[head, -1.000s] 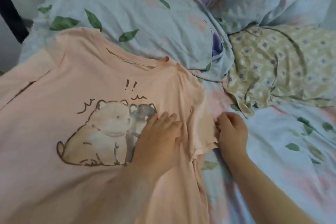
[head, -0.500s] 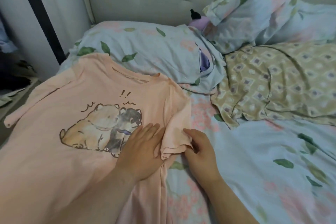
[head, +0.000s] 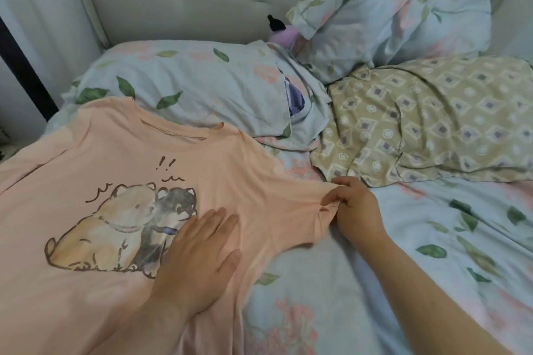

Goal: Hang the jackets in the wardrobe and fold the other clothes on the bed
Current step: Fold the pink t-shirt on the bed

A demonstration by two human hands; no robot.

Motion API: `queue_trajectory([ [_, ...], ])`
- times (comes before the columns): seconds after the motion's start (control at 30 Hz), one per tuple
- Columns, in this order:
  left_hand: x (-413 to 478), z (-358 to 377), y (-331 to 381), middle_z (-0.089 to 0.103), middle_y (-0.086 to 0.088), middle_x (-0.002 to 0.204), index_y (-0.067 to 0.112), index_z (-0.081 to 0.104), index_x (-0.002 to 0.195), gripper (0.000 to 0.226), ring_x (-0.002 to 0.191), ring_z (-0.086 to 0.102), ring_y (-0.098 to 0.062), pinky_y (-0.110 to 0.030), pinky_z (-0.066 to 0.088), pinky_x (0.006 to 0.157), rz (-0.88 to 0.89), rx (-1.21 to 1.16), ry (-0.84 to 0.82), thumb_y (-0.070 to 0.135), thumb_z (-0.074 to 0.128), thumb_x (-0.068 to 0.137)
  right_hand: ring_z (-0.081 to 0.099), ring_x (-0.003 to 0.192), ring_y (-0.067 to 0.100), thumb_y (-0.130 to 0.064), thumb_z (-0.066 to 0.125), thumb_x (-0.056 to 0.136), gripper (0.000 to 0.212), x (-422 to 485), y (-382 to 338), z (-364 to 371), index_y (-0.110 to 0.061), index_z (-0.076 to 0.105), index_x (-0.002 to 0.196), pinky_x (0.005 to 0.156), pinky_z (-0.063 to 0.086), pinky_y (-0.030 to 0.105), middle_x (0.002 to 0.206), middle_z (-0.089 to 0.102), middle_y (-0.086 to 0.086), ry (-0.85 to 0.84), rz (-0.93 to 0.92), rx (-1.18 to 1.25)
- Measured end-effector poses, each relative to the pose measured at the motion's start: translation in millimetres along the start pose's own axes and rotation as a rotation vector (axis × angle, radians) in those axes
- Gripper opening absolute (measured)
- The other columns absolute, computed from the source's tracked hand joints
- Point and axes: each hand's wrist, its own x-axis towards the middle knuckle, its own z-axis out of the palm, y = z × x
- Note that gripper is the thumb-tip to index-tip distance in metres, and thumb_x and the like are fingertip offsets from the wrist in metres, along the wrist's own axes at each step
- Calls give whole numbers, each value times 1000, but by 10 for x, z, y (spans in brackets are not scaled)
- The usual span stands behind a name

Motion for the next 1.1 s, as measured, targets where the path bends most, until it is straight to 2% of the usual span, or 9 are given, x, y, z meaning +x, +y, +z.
queue_trajectory([
  [0.1,-2,30,-2,16,11,162,35,26,154,75,149,10,-5,-28,-4,119,-10,8,-11,67,15,86,56,90,9,16,45,74,42,37,52,-17,-14,74,74,73,37,5,102,62,-4,-20,196,118],
  [0.2,3,-7,24,28,10,159,32,37,150,75,147,22,-8,-28,0,119,-16,-12,-18,67,24,85,55,55,17,-4,48,79,20,123,-91,-31,-10,64,89,51,46,23,69,58,2,8,577,638],
  [0.27,7,-23,35,26,11,159,33,36,150,75,147,21,-8,-27,-3,118,-15,-19,-24,68,24,84,62,67,24,-31,55,88,19,226,-165,-52,-13,60,94,61,54,32,77,59,5,-136,732,641],
  [0.37,1,-18,35,23,12,160,34,34,151,76,148,18,-7,-25,-8,117,-23,-42,-5,68,23,83,65,94,24,-56,62,86,45,406,-304,6,-13,63,101,80,53,35,100,65,3,-291,682,223],
  [0.5,13,9,23,12,16,161,39,24,153,78,148,7,-2,-25,-13,117,-10,-48,15,70,17,82,55,61,17,-40,63,85,35,746,-664,174,-12,57,65,54,41,26,67,60,1,-358,395,-121],
  [0.63,5,-7,29,25,11,159,33,35,150,75,147,20,-7,-28,-3,118,-13,-67,1,67,27,84,52,54,20,-21,64,82,28,945,-813,362,-13,49,59,48,42,22,59,54,1,-601,333,-396],
  [0.9,1,6,24,25,12,159,35,34,150,74,146,19,-4,-26,-5,118,-25,-64,-2,66,31,84,57,63,21,-32,58,93,33,957,-496,280,-8,57,70,61,45,28,66,58,5,-242,351,-104],
  [1.0,9,55,-1,13,16,161,39,24,153,75,143,2,5,-25,-11,118,-19,-75,36,69,25,83,52,45,17,-36,70,80,27,847,-425,78,-13,62,68,44,38,22,55,58,2,-374,574,67],
  [1.1,14,54,4,19,13,161,36,29,152,76,147,10,-1,-27,-7,119,-26,-73,30,69,25,83,62,69,28,-26,77,64,27,862,-406,-38,-10,67,84,67,44,34,77,68,10,-623,662,39],
])
